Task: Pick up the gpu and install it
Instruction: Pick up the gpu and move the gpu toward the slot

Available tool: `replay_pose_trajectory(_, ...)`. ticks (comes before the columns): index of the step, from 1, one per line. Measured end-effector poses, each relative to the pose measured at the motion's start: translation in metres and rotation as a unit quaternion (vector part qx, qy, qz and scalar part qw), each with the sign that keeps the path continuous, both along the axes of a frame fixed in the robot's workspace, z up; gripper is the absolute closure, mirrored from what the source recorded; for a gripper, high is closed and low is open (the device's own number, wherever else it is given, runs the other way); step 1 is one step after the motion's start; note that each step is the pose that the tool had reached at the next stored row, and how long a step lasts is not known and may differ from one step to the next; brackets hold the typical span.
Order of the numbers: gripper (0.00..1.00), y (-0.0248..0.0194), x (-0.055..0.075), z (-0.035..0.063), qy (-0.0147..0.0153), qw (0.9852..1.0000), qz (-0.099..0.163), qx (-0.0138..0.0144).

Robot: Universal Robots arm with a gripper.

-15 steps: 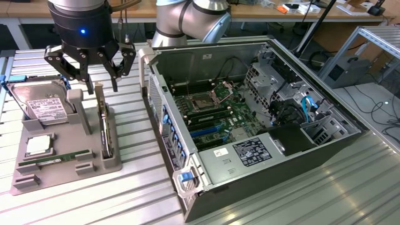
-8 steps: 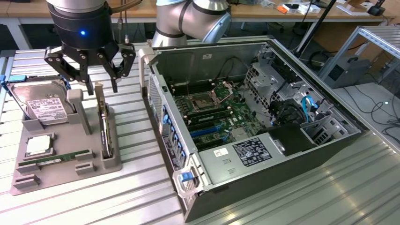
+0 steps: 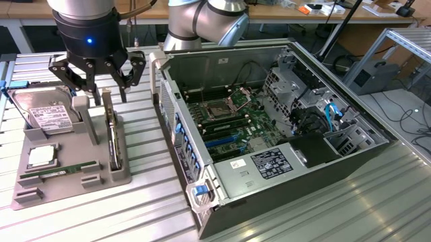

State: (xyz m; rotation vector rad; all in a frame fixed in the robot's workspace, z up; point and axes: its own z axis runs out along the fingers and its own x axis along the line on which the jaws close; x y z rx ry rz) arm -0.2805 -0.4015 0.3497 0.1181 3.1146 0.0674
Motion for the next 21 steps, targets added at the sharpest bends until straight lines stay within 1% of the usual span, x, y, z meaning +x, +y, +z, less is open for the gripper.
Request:
replay_pose_trajectory(2, 0.50, -0.0001, 0.0001, -0.0007, 0.0000, 1.0000, 0.000, -0.0024)
replay_pose_trajectory(3, 0.50, -0.0001, 0.0000, -0.0008, 0.0000, 1.0000, 0.000, -0.0057)
replay_pose_trajectory(4, 0.50, -0.0001, 0.0000, -0.0011, 0.0000, 0.9999, 0.000, -0.0171)
replay_pose_trajectory(5, 0.50, -0.0001, 0.0000, -0.0017, -0.0001, 0.9997, 0.000, -0.0237)
replay_pose_trajectory(21, 0.50, -0.0001, 0.0000, -0.0058, 0.0000, 0.9997, 0.000, -0.0238)
